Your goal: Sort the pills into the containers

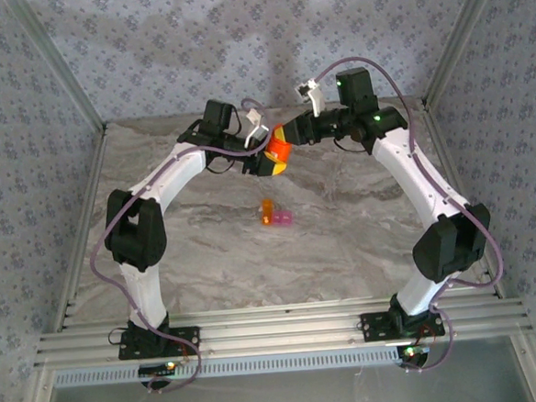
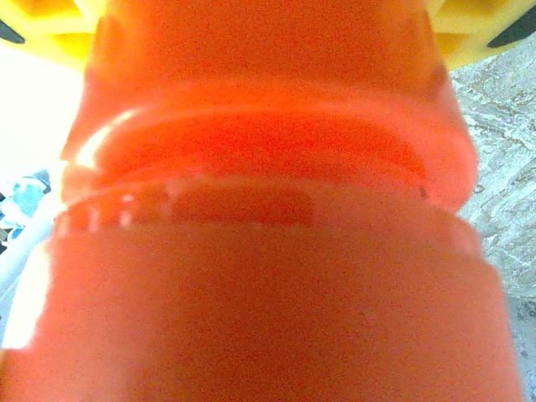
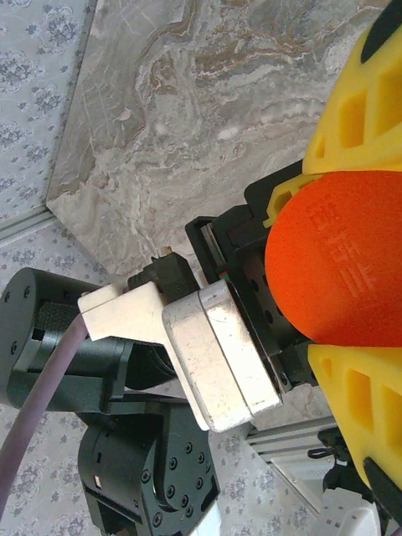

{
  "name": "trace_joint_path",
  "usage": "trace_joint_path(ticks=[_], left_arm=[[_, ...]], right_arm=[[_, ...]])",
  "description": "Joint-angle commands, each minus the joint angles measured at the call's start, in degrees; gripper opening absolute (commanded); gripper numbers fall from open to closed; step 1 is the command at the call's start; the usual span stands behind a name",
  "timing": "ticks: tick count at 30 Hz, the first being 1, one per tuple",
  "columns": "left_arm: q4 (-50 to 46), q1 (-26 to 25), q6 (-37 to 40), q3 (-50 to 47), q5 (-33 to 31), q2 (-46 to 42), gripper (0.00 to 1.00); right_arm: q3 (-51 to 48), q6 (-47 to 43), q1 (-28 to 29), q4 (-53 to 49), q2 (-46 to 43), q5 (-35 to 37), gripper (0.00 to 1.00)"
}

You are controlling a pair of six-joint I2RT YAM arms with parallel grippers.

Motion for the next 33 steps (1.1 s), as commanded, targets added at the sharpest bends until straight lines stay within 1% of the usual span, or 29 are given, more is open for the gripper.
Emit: trace_joint_path(ticks=[1, 3, 6, 8, 9, 11, 15, 18, 19, 20, 24, 26, 27, 29, 33], left_arm=[[5.99, -0.83, -2.96, 0.37, -1.59, -1.5, 0.0], [15.24, -1.21, -7.96, -3.94, -6.98, -3.41, 0.0], [30.05, -1.4, -15.67, -10.88, -13.98, -6.25, 0.0], [39.64, -1.57, -20.56, -14.96, -17.26, -7.48, 0.0], [43.41, -1.67, -22.53, -16.58, -19.07, -7.95, 0.0], [47.36, -1.86, -24.54, -18.27, -20.26, -8.37, 0.0], [47.63, -2.33, -24.95, -18.29, -20.3, -8.25, 0.0], [46.61, -2.29, -24.97, -17.28, -19.48, -7.31, 0.0], [46.34, -2.25, -24.96, -16.91, -19.09, -6.95, 0.0], [46.07, -2.15, -25.05, -16.41, -18.58, -6.52, 0.0], [44.5, -1.21, -25.61, -14.31, -15.76, -4.6, 0.0], [44.41, -0.68, -26.37, -13.49, -13.68, -3.91, 0.0], [44.29, -0.55, -26.43, -13.26, -12.68, -3.73, 0.0], [42.99, -0.35, -25.72, -12.55, -10.34, -3.72, 0.0], [33.47, -0.2, -20.66, -9.12, -5.02, -3.42, 0.0]], right_arm=[[-0.08, 2.07, 1.16, -1.48, 1.1, 2.98, 0.29], [-1.93, 5.48, 1.67, 1.5, 0.86, 4.69, 0.29], [-4.62, 9.47, 4.03, 4.99, 0.66, 10.46, 0.29], [-5.85, 11.14, 5.67, 6.85, 1.05, 13.78, 0.28], [-6.87, 12.13, 6.35, 8.49, 1.18, 15.17, 0.27], [-8.0, 13.54, 7.08, 9.99, 1.65, 17.07, 0.26], [-8.36, 14.55, 6.96, 11.41, 2.06, 16.85, 0.27], [-7.3, 14.88, 5.6, 11.32, 1.73, 14.81, 0.29], [-7.04, 15.06, 5.05, 11.4, 1.46, 13.83, 0.32], [-6.93, 15.13, 4.31, 11.78, 0.86, 12.49, 0.38], [-9.85, 15.04, 1.0, 16.0, -4.26, 6.62, 0.67], [-11.21, 13.34, 0.11, 16.6, -7.03, 4.08, 0.74], [-11.72, 11.49, -0.26, 15.99, -8.46, 2.95, 0.77], [-12.47, 7.31, -0.77, 13.84, -10.43, 2.05, 0.8], [-12.89, 0.33, -2.77, 9.96, -12.16, 0.34, 0.8]])
